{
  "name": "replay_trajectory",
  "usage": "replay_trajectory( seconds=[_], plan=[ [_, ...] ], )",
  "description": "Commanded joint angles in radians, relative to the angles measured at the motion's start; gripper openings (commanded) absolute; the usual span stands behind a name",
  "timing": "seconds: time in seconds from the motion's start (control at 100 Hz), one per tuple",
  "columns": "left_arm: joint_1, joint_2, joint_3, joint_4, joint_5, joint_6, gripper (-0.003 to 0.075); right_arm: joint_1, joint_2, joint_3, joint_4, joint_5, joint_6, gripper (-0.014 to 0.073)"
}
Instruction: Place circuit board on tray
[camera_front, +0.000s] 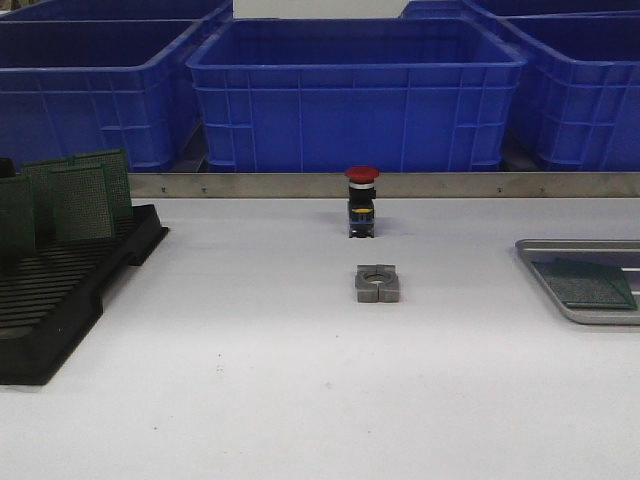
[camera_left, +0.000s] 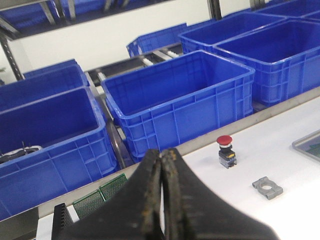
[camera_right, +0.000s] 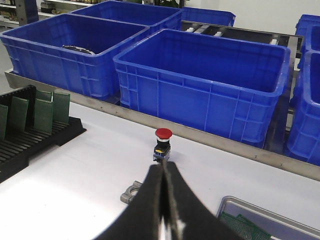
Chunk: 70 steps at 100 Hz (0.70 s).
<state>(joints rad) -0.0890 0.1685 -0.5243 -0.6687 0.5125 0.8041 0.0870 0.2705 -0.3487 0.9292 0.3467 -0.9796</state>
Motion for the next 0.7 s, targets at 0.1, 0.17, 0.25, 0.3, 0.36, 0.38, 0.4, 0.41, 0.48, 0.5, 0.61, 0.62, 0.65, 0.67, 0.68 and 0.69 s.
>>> replay_trajectory(
  seconds=[0.1,0.17,0.25,0.3,0.36,0.38,0.4,0.41,0.48,0.5,0.61,0.62,0.65,0.67,0.68,0.69],
  plan=[
    [0.0,-0.117,0.071,-0.039,-0.079,-0.01,-0.002,-0.001,-0.004,-0.006,0.03,-0.003,-0.008,-0.0112],
    [0.0,-0.132,0.084,-0.039,-0.079,-0.01,-0.002,-0.001,-0.004,-0.006,0.03,0.027,-0.008,-0.0112],
    [0.0,-0.132,0.096,-0.039,-0.077,-0.01,-0.002,-0.001,-0.004,-0.006,0.03,0.055,-0.008,-0.0112],
    [0.0,-0.132,0.098,-0.039,-0.077,-0.01,-0.002,-0.001,-0.004,-0.006,0.03,0.071,-0.008,-0.0112],
    [0.0,-0.132,0.1,-0.039,-0.077,-0.01,-0.002,-0.001,-0.004,-0.006,0.03,0.089,-0.008,-0.0112],
    [0.0,-0.132,0.101,-0.039,-0.077,-0.01,-0.002,-0.001,-0.004,-0.006,0.03,0.094,-0.008,-0.0112],
    [0.0,-0.132,0.101,-0.039,-0.077,-0.01,-0.002,-0.001,-0.004,-0.006,0.03,0.1,-0.008,-0.0112],
    [0.0,-0.132,0.101,-0.039,-0.077,-0.01,-0.002,-0.001,-0.004,-0.006,0.03,0.102,-0.008,-0.0112],
    [0.0,-0.132,0.101,-0.039,-0.077,-0.01,-0.002,-0.001,-0.004,-0.006,0.03,0.118,-0.008,-0.0112],
    [0.0,-0.132,0.101,-0.039,-0.077,-0.01,-0.002,-0.001,-0.004,-0.006,0.03,0.123,-0.008,-0.0112],
    [0.0,-0.132,0.101,-0.039,-0.077,-0.01,-0.002,-0.001,-0.004,-0.006,0.03,0.137,-0.008,-0.0112],
    [0.0,-0.132,0.101,-0.039,-0.077,-0.01,-0.002,-0.001,-0.004,-0.006,0.03,0.138,-0.008,-0.0112],
    [0.0,-0.132,0.101,-0.039,-0.077,-0.01,-0.002,-0.001,-0.004,-0.006,0.03,0.139,-0.008,-0.0112],
    [0.0,-0.132,0.101,-0.039,-0.077,-0.01,-0.002,-0.001,-0.004,-0.006,0.03,0.139,-0.008,-0.0112],
    [0.0,-0.132,0.101,-0.039,-0.077,-0.01,-0.002,-0.001,-0.004,-0.006,0.03,0.139,-0.008,-0.0112],
    [0.0,-0.132,0.101,-0.039,-0.077,-0.01,-0.002,-0.001,-0.004,-0.006,0.03,0.139,-0.008,-0.0112]
  ],
)
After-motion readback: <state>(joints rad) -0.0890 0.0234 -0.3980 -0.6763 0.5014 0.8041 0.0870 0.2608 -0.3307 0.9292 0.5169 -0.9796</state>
